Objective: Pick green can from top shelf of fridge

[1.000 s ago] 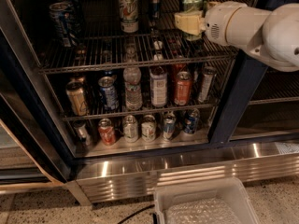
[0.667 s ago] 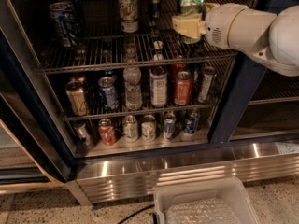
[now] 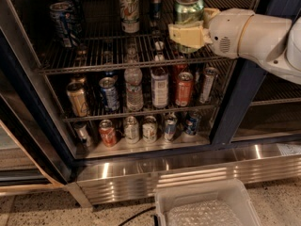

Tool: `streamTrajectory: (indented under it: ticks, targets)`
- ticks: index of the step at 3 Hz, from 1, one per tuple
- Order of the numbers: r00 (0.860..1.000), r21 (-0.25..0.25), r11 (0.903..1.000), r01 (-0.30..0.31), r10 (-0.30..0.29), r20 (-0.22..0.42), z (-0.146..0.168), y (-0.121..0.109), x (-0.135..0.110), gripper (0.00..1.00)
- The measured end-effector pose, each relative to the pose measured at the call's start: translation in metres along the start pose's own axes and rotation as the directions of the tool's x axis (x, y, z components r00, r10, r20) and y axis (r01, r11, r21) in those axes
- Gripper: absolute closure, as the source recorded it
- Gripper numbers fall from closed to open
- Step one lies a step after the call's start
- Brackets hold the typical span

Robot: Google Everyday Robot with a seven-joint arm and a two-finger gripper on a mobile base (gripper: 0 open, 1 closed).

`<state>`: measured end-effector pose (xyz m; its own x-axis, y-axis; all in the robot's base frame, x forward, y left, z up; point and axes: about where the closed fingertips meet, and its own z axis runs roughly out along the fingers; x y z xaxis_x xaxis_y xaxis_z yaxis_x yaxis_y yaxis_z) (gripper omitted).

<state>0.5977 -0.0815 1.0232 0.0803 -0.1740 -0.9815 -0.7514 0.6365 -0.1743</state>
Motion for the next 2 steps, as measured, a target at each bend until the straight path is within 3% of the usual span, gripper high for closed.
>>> streamTrajectory:
  ticks: [2]
  targets:
    - [1.000,-0.124,0.9921,-0.020,0.018,-0.012,-0.021,0.053,0.009,1.00]
